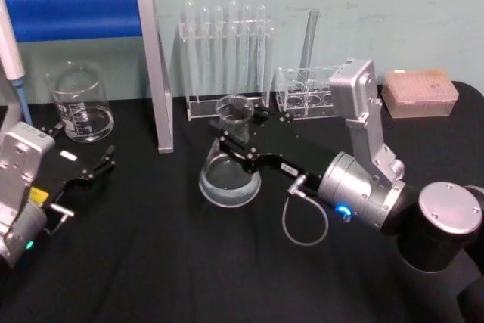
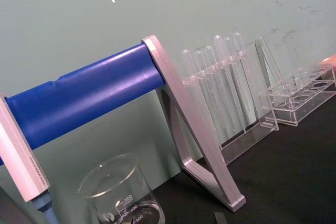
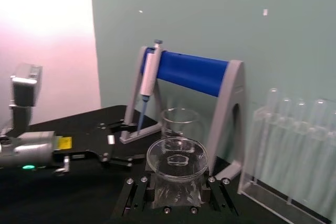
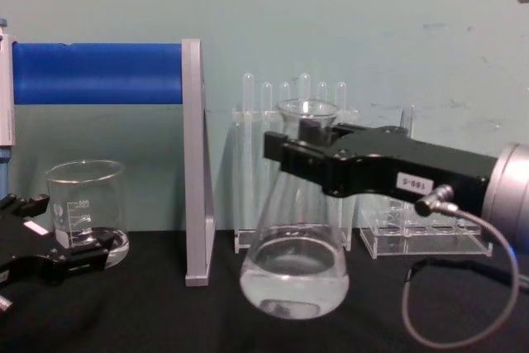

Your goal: Grasp the erlenmeyer flask with one hand, shake it three times, then place it back.

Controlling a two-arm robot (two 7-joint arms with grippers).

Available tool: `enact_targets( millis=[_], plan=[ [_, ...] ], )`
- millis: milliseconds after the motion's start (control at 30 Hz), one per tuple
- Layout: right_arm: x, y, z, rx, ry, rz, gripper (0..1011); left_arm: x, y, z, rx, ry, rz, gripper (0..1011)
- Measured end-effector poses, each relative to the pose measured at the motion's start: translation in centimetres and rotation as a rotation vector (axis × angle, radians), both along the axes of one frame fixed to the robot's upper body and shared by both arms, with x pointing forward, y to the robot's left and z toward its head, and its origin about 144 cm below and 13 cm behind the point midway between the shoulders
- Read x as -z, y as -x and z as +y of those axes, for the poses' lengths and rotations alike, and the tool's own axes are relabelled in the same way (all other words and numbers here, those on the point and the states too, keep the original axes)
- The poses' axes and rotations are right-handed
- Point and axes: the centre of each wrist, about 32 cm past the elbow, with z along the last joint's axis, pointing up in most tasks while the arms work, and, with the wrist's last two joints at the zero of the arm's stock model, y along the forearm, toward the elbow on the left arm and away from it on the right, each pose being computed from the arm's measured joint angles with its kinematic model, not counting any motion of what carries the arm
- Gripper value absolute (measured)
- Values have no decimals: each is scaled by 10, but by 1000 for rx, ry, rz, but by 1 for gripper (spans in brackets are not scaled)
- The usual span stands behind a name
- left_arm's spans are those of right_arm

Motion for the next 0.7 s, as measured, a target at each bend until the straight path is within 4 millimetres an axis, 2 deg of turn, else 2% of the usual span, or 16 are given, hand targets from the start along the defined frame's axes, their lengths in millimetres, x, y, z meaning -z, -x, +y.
enact_targets(
  millis=[400, 700],
  plan=[
    [2, 5, 9, -60, 9, 8, 450, 0, 0, 0, 0, 0, 0, 1001],
    [1, 1, 0, -9, 4, 7, 449, 0, 0, 0, 0, 0, 0, 1001]
  ],
)
